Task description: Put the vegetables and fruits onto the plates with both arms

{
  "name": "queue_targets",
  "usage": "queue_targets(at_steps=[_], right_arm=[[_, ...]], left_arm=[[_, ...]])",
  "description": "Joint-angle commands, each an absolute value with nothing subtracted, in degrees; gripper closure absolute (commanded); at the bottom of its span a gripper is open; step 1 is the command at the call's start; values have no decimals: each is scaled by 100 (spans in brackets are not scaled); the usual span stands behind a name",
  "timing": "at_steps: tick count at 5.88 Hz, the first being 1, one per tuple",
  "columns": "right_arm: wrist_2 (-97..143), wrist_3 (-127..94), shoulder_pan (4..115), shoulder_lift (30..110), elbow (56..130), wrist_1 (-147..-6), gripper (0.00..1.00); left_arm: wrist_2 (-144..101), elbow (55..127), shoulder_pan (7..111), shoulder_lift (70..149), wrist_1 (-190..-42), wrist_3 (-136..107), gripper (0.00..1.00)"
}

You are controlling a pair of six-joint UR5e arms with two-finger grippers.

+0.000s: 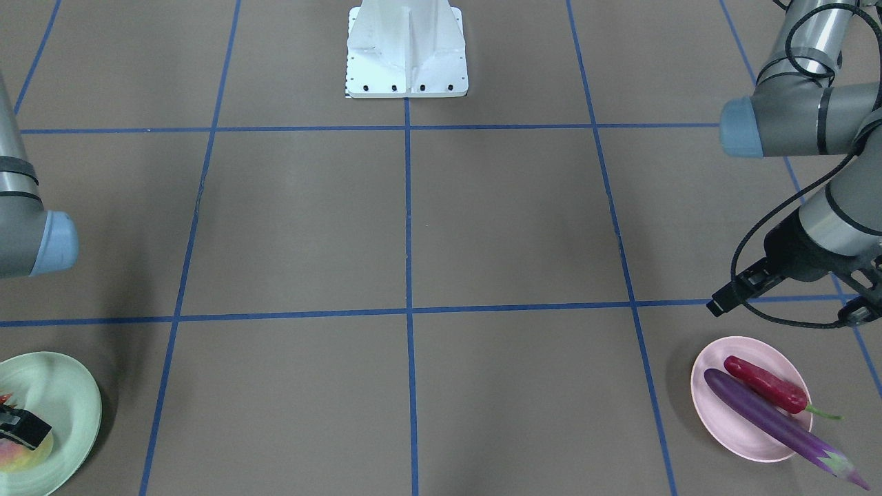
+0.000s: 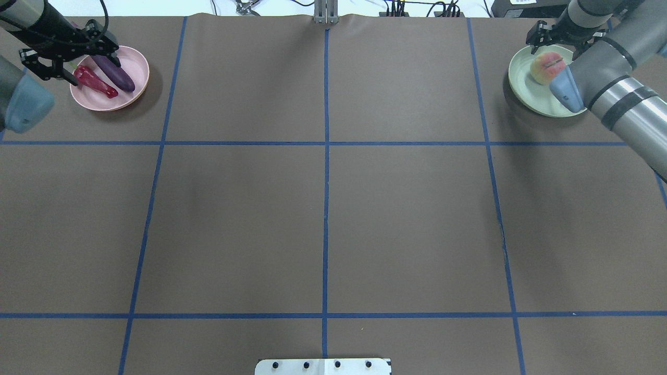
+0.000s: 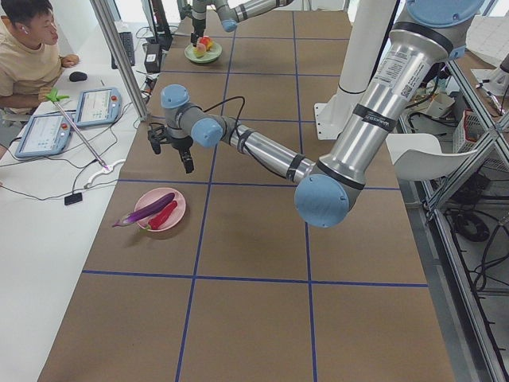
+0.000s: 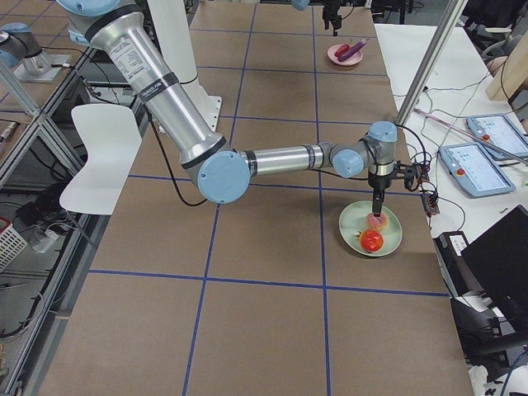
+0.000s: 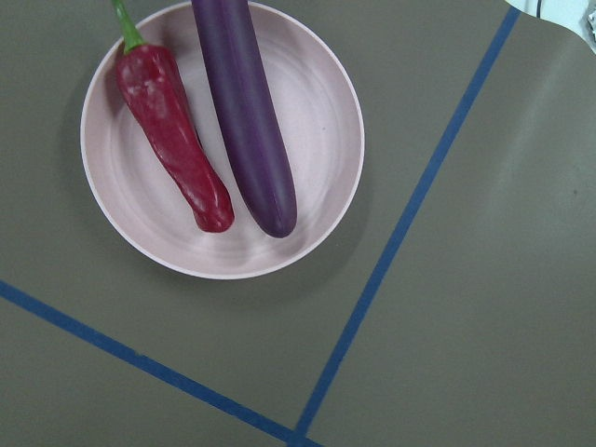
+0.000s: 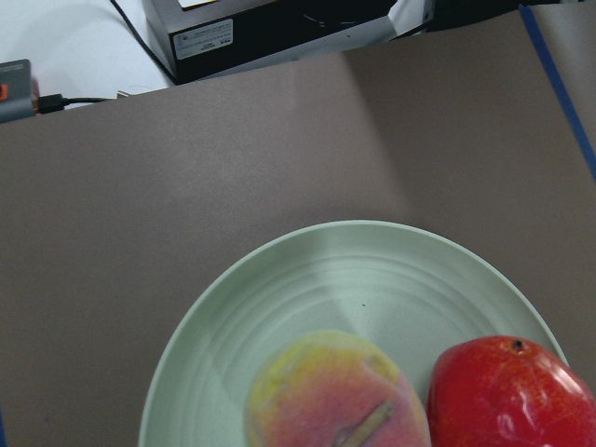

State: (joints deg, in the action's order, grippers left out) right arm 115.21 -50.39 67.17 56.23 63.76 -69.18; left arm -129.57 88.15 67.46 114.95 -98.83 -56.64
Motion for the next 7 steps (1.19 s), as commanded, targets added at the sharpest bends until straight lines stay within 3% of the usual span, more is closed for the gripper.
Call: queue_targets(at_steps=[1,2,4,7], right_arm=[[12284,-4843,6934,6908,8258,-7135,0],[12444,-4747,6952,7648,9480,-7650,0],[12568,-3968,7074,8879,11085,-8217,0],[13174,-2369,7610,9920,11399,-8218,0]], left_arm=[[-13234,9487,7213,10518,-9879,-3874,0],[-13210,10180,7294,9824,-9888,-3476,0],[-13184,10930,7479,8917,-9888,-2440,0],[-13244,11311,8023,7685,-9923,-809,0]])
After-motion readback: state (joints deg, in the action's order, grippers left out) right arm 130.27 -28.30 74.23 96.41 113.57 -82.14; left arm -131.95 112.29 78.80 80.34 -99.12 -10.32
